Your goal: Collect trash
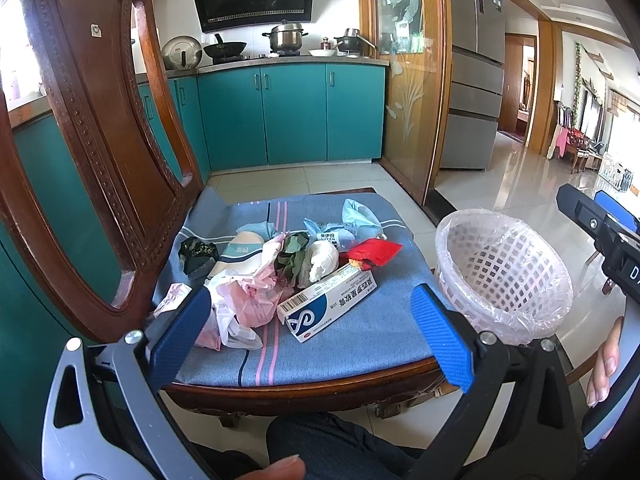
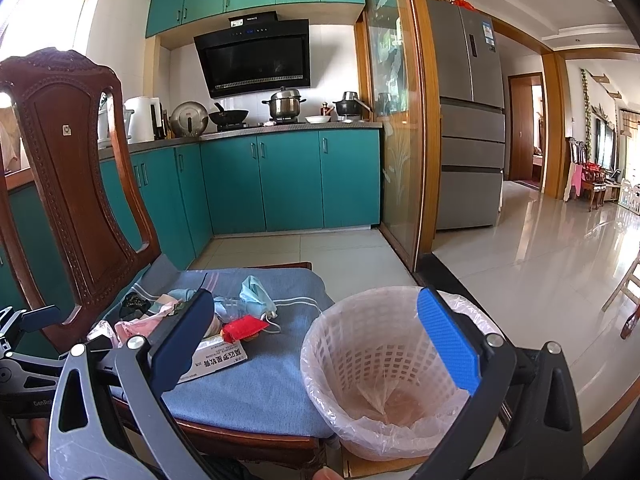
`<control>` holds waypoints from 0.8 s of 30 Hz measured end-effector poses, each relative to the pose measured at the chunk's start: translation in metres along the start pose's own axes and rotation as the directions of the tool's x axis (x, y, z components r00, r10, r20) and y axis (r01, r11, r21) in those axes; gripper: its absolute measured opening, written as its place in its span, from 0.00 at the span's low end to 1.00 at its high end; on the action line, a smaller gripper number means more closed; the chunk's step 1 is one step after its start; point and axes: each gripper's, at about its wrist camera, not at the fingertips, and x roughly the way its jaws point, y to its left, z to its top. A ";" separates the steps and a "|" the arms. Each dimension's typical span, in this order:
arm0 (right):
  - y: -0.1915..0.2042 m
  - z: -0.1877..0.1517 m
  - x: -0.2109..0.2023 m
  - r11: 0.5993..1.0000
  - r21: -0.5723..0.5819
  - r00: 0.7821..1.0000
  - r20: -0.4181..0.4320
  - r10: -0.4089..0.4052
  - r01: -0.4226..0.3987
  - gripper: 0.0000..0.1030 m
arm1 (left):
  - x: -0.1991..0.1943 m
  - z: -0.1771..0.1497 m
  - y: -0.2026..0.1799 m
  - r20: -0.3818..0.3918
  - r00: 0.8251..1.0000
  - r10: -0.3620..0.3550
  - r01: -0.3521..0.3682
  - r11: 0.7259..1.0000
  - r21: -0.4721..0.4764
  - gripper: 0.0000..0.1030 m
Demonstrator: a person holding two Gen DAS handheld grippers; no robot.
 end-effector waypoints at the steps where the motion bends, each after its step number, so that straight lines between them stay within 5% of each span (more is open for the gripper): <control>1: 0.000 0.000 -0.001 1.000 0.001 1.000 0.004 0.004 -0.004 0.97 | -0.001 0.000 0.000 0.003 1.000 -0.001 0.001 1.000 0.000 0.97; 24: 0.002 0.000 -0.003 1.000 -0.001 1.000 0.018 0.009 -0.009 0.97 | -0.003 0.001 0.002 0.013 1.000 -0.007 0.007 1.000 -0.003 0.97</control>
